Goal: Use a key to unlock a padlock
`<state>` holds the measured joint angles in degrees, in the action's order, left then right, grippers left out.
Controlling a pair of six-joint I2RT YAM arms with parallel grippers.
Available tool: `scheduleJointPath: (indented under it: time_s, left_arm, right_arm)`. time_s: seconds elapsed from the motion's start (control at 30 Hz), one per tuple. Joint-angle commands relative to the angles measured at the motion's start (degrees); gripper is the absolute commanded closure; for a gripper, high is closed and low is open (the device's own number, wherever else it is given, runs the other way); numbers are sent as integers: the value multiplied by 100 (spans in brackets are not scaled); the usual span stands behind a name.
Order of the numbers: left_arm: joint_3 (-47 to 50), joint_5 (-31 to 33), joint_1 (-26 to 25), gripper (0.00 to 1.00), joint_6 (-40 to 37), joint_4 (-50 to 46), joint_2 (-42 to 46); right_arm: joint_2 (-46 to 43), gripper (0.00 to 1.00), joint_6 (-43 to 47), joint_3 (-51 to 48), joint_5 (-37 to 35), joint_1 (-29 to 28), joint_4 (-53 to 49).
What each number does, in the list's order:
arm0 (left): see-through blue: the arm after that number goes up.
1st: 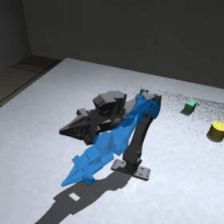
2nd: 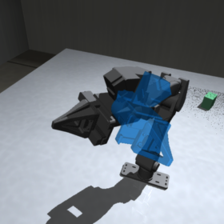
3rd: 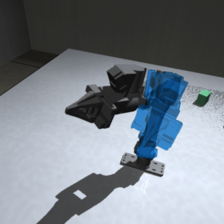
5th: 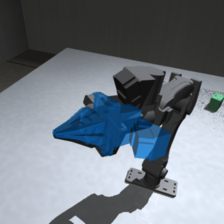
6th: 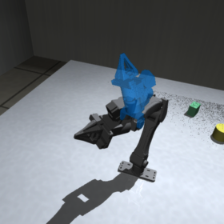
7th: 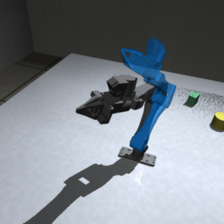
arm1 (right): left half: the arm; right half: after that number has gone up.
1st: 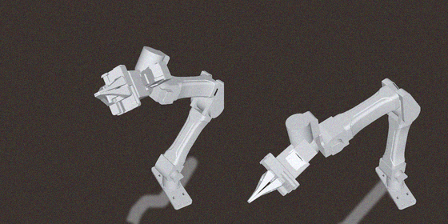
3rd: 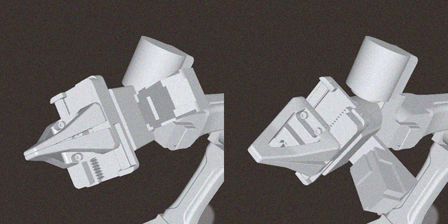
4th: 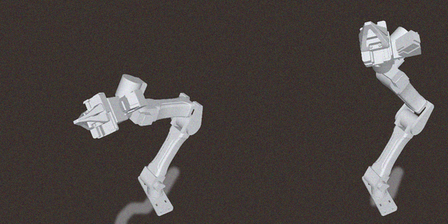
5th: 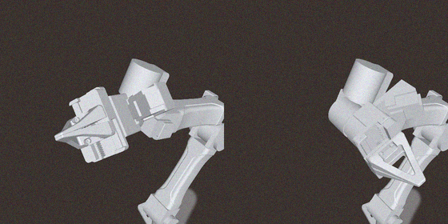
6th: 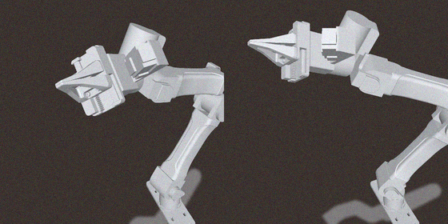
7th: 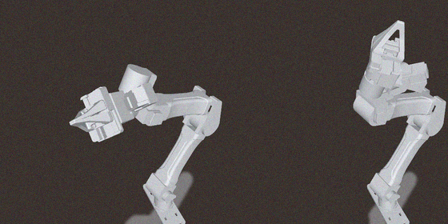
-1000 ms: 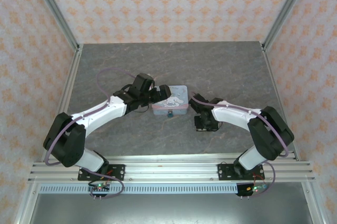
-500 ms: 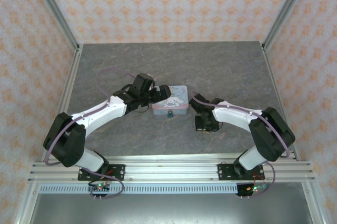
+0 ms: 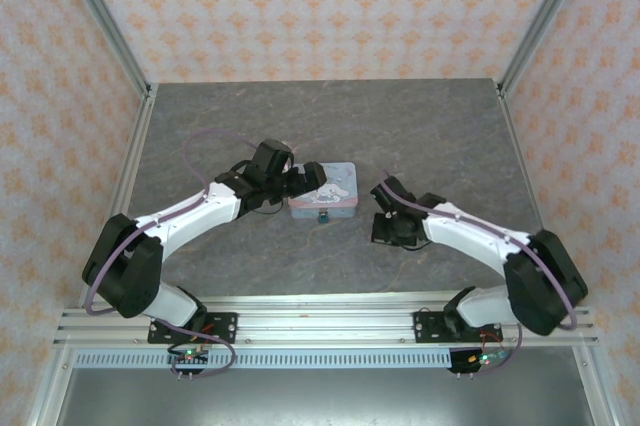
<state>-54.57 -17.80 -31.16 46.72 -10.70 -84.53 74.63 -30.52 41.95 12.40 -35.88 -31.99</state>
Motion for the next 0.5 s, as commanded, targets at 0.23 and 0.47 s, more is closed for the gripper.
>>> scheduleJointPath:
  time_s: [0.23,0.47]
  left_arm:
    - [291,-902,-70,0,1376,1211,156]
    - [380,-904,-77,6,2777,1642,175]
  right_arm:
    - [-651,100,-1573,-524,939,334,2181]
    - [-927,100,-3069,-841,732,362,3891]
